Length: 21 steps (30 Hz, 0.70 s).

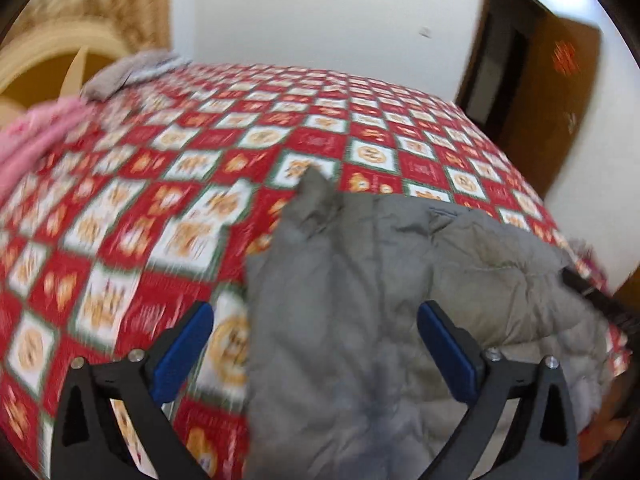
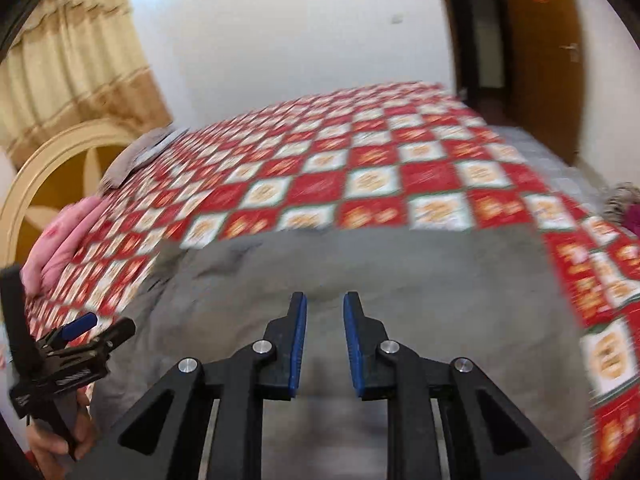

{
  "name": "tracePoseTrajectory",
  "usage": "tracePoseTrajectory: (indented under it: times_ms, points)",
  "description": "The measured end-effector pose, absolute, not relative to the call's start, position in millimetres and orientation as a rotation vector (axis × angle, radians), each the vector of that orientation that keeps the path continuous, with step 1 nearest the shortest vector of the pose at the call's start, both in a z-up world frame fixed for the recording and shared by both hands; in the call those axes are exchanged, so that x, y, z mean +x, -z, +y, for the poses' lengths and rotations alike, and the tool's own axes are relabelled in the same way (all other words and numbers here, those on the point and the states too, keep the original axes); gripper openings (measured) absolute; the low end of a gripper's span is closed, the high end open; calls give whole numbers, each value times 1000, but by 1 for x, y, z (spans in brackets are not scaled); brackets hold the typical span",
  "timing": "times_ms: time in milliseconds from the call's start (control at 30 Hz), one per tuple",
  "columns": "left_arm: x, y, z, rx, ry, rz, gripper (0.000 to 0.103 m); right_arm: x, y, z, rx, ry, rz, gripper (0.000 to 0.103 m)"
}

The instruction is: Fold large clothes

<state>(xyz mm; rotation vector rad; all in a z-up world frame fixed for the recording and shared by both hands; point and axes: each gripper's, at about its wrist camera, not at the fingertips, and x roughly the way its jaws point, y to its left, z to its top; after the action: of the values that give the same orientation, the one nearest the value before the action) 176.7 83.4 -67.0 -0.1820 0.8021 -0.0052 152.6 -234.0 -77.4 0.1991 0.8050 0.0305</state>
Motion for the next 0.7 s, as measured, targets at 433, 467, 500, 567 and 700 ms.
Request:
tracePoseTrajectory:
  times_ms: [433, 467, 500, 567, 700]
  points:
    - [185, 131, 93, -384, 57, 924, 103, 176, 154, -225, 196, 44, 901, 17]
    - [184, 132, 94, -397, 57, 912, 103, 178, 156, -225, 193, 46, 901, 17]
    - [183, 132, 94, -403, 58, 904, 103, 178, 158, -224, 184, 47, 899, 17]
    - [183, 132, 92, -407, 59, 894, 103, 177, 160, -222, 176, 47, 896, 17]
    - [189, 134, 91, -466, 105, 894, 103, 180, 163, -225, 199, 36, 903, 17]
